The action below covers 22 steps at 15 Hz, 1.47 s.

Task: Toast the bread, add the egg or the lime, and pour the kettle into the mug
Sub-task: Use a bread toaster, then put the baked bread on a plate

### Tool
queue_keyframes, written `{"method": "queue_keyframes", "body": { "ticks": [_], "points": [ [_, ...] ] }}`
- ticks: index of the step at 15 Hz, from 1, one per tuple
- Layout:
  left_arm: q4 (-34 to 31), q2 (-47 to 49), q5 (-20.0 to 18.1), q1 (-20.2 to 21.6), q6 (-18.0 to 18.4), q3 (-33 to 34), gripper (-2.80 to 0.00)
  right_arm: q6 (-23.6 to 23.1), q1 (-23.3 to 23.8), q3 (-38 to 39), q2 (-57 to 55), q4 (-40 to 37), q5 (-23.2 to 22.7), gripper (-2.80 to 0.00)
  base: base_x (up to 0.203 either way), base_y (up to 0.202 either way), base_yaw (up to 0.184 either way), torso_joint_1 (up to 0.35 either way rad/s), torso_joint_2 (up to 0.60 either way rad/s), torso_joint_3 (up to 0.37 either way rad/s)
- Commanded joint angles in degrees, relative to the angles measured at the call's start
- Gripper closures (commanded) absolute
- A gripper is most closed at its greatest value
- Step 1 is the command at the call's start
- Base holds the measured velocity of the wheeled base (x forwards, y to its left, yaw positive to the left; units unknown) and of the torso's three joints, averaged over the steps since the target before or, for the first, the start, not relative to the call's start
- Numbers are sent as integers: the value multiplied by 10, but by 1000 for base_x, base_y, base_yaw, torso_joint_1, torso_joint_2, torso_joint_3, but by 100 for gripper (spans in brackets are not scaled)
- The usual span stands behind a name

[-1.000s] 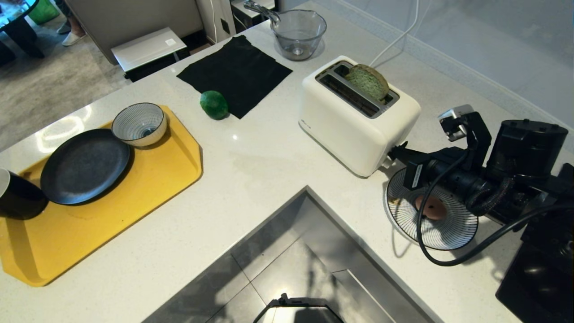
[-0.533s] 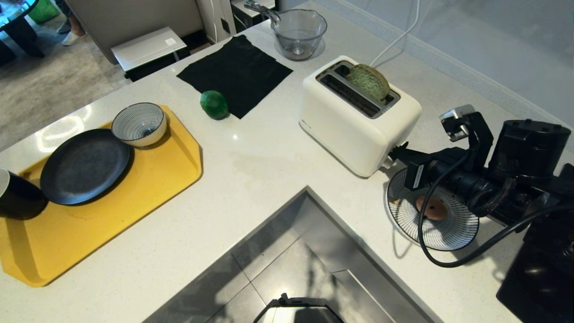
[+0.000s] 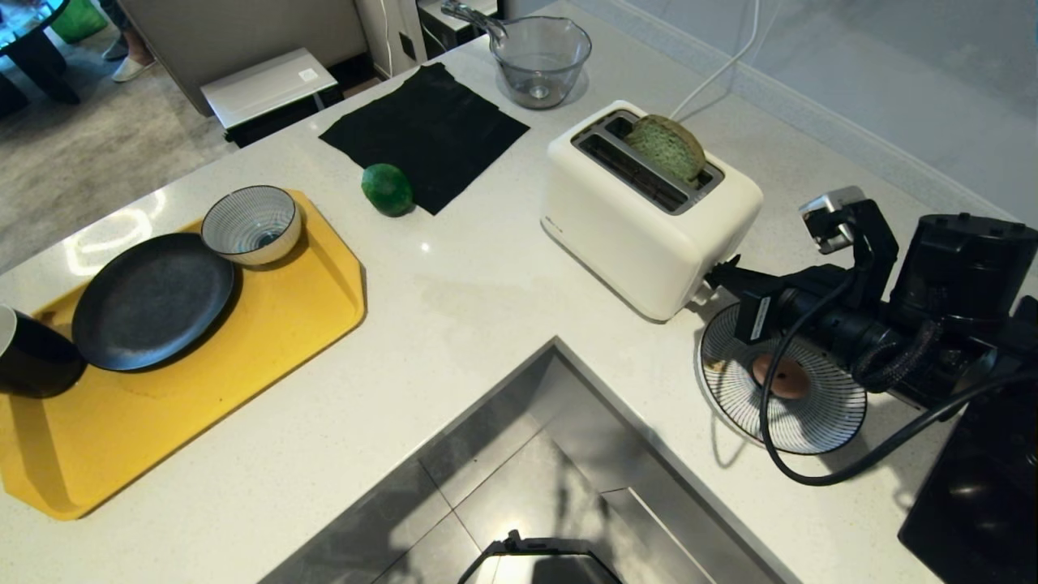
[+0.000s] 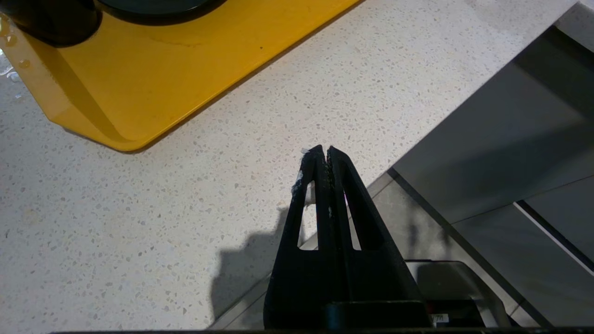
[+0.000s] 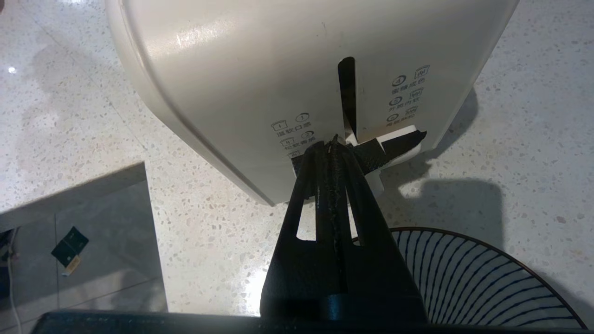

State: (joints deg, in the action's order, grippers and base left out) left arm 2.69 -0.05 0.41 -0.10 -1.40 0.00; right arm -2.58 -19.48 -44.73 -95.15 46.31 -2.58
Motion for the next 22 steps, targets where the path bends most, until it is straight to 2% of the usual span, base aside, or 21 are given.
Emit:
{"method": "queue_keyframes", "body": {
  "ticks": [1, 7, 19, 22],
  "points": [
    [0, 0, 0, 0, 0, 9, 0, -2, 0, 0, 5, 4, -1, 0, 0, 0, 0, 0, 0, 0],
    [0, 0, 0, 0, 0, 9, 0, -2, 0, -2, 46, 1, -1, 0, 0, 0, 0, 0, 0, 0],
    [0, 0, 0, 0, 0, 9, 0, 3, 2, -11, 188, -60, 4, 0, 0, 0, 0, 0, 0, 0],
    [0, 0, 0, 0, 0, 9, 0, 5, 16, -28, 221, -81, 2, 0, 0, 0, 0, 0, 0, 0]
  ]
}}
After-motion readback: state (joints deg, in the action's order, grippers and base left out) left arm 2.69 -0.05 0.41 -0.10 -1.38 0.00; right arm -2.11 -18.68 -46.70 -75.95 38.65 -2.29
